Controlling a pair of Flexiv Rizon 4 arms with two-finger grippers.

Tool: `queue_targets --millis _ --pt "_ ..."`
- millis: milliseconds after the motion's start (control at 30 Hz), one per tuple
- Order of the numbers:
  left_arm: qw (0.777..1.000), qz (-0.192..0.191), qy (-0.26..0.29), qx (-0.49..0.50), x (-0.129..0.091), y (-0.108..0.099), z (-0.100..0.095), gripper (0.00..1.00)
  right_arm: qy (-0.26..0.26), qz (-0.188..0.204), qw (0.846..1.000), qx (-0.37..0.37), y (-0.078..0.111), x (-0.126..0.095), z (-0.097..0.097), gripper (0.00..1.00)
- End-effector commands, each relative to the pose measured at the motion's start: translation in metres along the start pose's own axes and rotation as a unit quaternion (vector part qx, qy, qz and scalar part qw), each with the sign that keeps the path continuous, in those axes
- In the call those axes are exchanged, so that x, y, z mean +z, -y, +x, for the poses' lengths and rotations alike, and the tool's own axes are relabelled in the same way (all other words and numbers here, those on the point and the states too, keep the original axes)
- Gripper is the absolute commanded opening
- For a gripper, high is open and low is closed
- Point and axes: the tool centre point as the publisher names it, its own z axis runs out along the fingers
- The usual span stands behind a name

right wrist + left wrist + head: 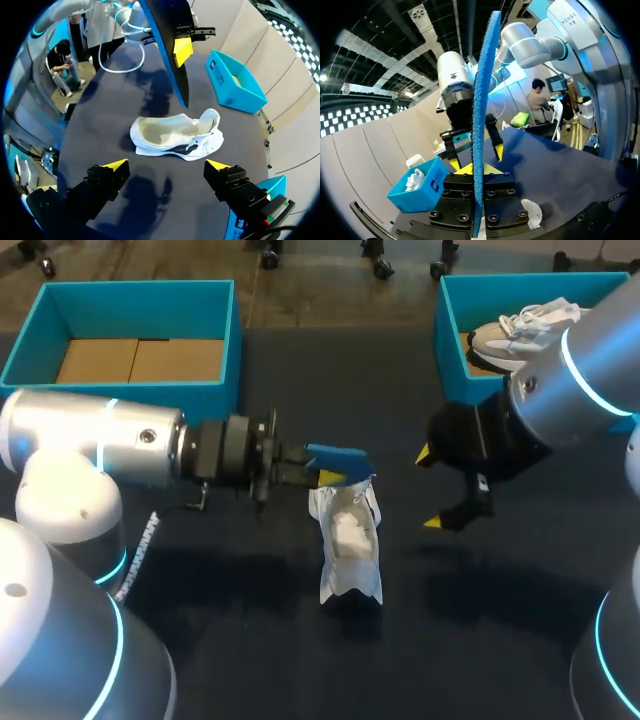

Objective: Take the shoe out of the shoebox, open the shoe tongue, remove and reinsert the insole, then place the shoe into the shoebox

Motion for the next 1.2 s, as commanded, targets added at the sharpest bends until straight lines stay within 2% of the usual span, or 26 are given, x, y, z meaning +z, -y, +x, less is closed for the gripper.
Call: queue_targets --millis 33,367,633,667,1200 --pt "1.000 0.007 0.011 0.003 0.010 -0.008 0.011 0.00 0.004 -0.002 1.000 -0.009 0.006 0.015 0.000 1.00" --pt "1.000 0.013 0.010 -0.001 0.026 -0.022 0.033 0.00 -0.007 -0.014 1.000 -0.026 0.019 0.039 -0.001 1.00" --pt "1.000 0.014 0.018 -0.008 0.028 -0.034 0.041 0.00 -0.023 -0.019 0.999 -0.042 0.024 0.052 -0.003 1.00" --pt "1.000 0.013 0.019 -0.010 0.027 -0.035 0.042 0.00 -0.027 -0.031 0.999 -0.035 0.024 0.053 -0.003 1.00" --pt "0.999 0.002 0.034 -0.023 0.021 -0.045 0.046 0.00 -0.027 -0.031 0.999 -0.035 0.024 0.053 -0.003 1.00"
